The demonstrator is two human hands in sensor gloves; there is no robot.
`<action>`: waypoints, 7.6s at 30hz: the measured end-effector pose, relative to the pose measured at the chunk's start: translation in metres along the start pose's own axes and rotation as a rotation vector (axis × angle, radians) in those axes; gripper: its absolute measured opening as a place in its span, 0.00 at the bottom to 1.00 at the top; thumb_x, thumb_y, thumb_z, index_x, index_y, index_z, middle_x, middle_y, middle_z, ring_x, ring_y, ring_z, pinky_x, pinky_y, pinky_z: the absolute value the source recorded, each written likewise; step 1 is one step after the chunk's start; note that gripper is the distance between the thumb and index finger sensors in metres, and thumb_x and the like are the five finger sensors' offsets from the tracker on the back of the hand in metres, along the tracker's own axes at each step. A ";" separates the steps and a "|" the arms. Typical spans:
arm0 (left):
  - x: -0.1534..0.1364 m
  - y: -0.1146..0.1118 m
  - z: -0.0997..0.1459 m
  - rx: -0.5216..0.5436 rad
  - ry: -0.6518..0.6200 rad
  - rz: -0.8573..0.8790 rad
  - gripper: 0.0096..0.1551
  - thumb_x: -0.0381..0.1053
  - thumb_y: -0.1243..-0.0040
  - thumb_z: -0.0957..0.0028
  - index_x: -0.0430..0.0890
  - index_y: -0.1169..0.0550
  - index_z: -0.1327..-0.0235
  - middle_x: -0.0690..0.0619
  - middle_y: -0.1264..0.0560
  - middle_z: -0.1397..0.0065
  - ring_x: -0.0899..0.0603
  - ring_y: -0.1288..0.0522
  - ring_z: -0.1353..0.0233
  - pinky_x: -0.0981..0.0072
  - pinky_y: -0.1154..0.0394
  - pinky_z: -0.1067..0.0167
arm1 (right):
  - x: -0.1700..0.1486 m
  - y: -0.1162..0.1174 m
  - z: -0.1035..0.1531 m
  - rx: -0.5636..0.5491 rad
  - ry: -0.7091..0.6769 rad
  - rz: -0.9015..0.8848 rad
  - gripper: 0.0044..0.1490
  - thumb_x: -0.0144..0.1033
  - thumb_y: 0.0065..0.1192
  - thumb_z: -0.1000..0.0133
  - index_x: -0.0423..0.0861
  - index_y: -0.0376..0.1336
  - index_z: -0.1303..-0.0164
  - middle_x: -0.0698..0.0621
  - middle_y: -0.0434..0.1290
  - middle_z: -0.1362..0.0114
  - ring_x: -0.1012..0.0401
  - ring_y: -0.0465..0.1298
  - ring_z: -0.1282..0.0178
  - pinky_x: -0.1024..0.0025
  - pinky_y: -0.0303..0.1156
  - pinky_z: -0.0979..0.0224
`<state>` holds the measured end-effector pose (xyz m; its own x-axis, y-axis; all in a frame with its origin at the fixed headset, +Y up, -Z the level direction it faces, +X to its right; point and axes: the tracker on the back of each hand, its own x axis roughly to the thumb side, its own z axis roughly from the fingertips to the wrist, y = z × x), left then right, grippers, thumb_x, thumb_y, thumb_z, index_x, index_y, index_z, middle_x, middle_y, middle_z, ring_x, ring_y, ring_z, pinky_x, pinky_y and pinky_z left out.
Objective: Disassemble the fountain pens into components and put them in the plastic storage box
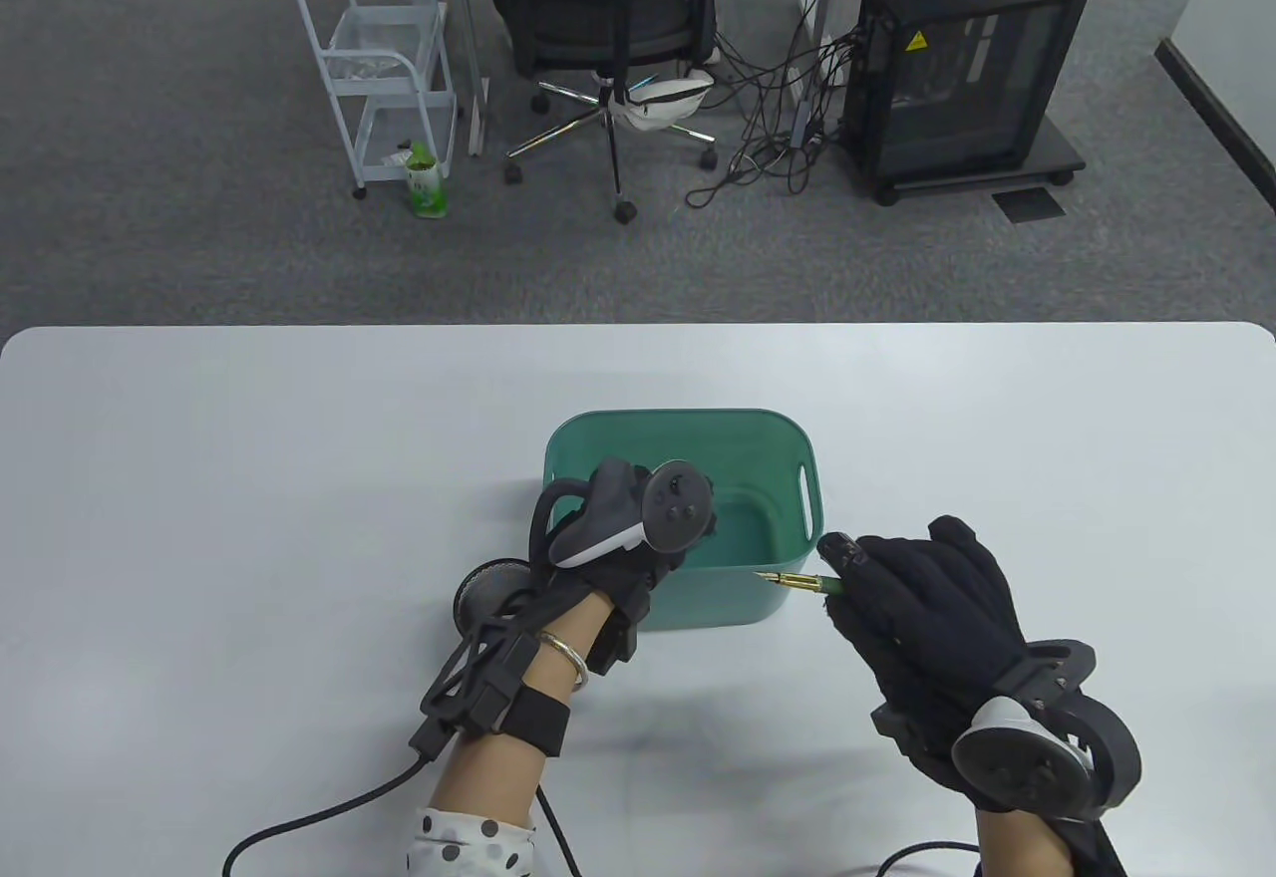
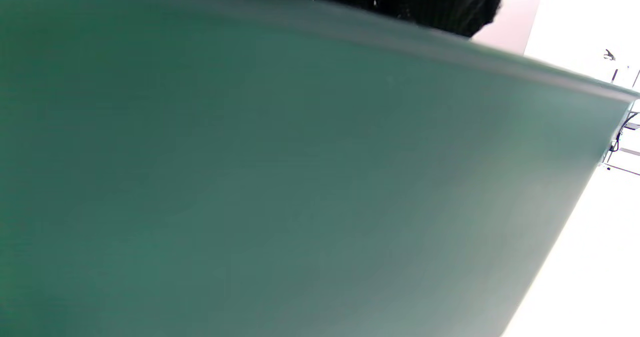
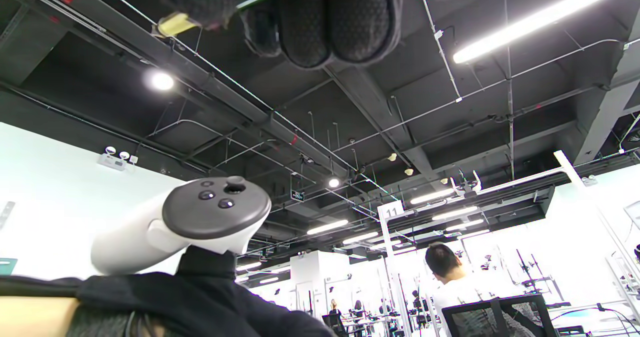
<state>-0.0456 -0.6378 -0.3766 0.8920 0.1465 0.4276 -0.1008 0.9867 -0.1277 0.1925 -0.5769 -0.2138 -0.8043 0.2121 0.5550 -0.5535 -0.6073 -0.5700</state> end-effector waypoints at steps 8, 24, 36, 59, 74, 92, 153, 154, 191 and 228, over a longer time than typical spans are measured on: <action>0.005 0.012 0.026 0.062 -0.066 -0.016 0.37 0.61 0.45 0.30 0.46 0.33 0.10 0.44 0.31 0.11 0.34 0.34 0.15 0.35 0.46 0.17 | 0.000 0.000 0.000 0.000 0.000 0.000 0.29 0.53 0.56 0.37 0.57 0.69 0.27 0.58 0.73 0.30 0.61 0.73 0.31 0.47 0.57 0.14; 0.010 0.023 0.122 0.297 -0.156 -0.070 0.47 0.66 0.47 0.30 0.42 0.40 0.05 0.41 0.35 0.07 0.32 0.38 0.12 0.35 0.47 0.17 | 0.006 0.010 -0.001 0.052 -0.020 0.031 0.29 0.53 0.56 0.37 0.57 0.69 0.27 0.58 0.73 0.30 0.61 0.73 0.31 0.47 0.57 0.14; 0.002 0.024 0.165 0.477 -0.175 -0.042 0.46 0.67 0.47 0.30 0.42 0.38 0.06 0.41 0.34 0.08 0.32 0.36 0.13 0.35 0.45 0.17 | 0.015 0.027 -0.001 0.117 -0.053 0.060 0.29 0.53 0.56 0.37 0.57 0.69 0.27 0.56 0.73 0.30 0.61 0.73 0.31 0.47 0.57 0.14; 0.018 0.013 0.167 0.680 -0.375 -0.101 0.32 0.63 0.44 0.31 0.44 0.24 0.23 0.48 0.19 0.27 0.41 0.22 0.30 0.42 0.35 0.24 | 0.036 0.058 0.006 0.248 -0.145 0.120 0.29 0.53 0.56 0.37 0.57 0.69 0.27 0.56 0.73 0.30 0.60 0.73 0.31 0.47 0.57 0.14; 0.023 0.009 0.167 0.708 -0.437 -0.110 0.24 0.57 0.46 0.29 0.40 0.18 0.39 0.52 0.15 0.46 0.47 0.18 0.46 0.48 0.29 0.31 | 0.042 0.058 0.009 0.244 -0.192 0.121 0.28 0.52 0.57 0.37 0.57 0.70 0.28 0.56 0.73 0.31 0.61 0.74 0.32 0.47 0.57 0.14; 0.020 0.009 0.163 0.652 -0.436 -0.075 0.28 0.58 0.56 0.27 0.41 0.15 0.46 0.53 0.13 0.52 0.47 0.16 0.50 0.48 0.27 0.35 | 0.045 0.059 0.009 0.246 -0.204 0.131 0.28 0.52 0.57 0.37 0.57 0.70 0.29 0.56 0.73 0.30 0.61 0.74 0.32 0.47 0.57 0.14; 0.017 0.007 0.163 0.658 -0.419 -0.078 0.34 0.65 0.50 0.30 0.42 0.24 0.26 0.46 0.19 0.30 0.43 0.19 0.37 0.44 0.32 0.27 | 0.042 0.057 0.011 0.233 -0.203 0.149 0.28 0.53 0.56 0.37 0.57 0.69 0.28 0.58 0.73 0.30 0.61 0.74 0.32 0.47 0.58 0.14; 0.018 0.007 0.163 0.663 -0.414 -0.085 0.34 0.65 0.49 0.30 0.42 0.25 0.26 0.47 0.19 0.29 0.44 0.19 0.36 0.44 0.32 0.27 | 0.041 0.057 0.011 0.234 -0.202 0.149 0.28 0.53 0.57 0.37 0.57 0.69 0.28 0.58 0.73 0.30 0.61 0.74 0.32 0.47 0.57 0.14; 0.017 0.006 0.162 0.660 -0.433 -0.057 0.30 0.60 0.60 0.27 0.41 0.18 0.39 0.49 0.13 0.43 0.46 0.15 0.46 0.47 0.28 0.33 | 0.044 0.056 0.011 0.226 -0.215 0.132 0.28 0.53 0.56 0.37 0.57 0.69 0.28 0.58 0.73 0.30 0.61 0.74 0.32 0.47 0.57 0.14; 0.018 0.007 0.165 0.697 -0.446 -0.052 0.26 0.60 0.53 0.28 0.42 0.18 0.45 0.50 0.13 0.47 0.47 0.15 0.49 0.48 0.28 0.32 | 0.044 0.054 0.012 0.212 -0.216 0.132 0.28 0.53 0.56 0.37 0.57 0.69 0.28 0.58 0.73 0.30 0.61 0.74 0.31 0.47 0.57 0.14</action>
<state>-0.1033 -0.6167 -0.2221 0.6595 -0.0309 0.7510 -0.4450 0.7892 0.4232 0.1304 -0.6093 -0.2130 -0.7891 -0.0319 0.6134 -0.3722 -0.7696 -0.5188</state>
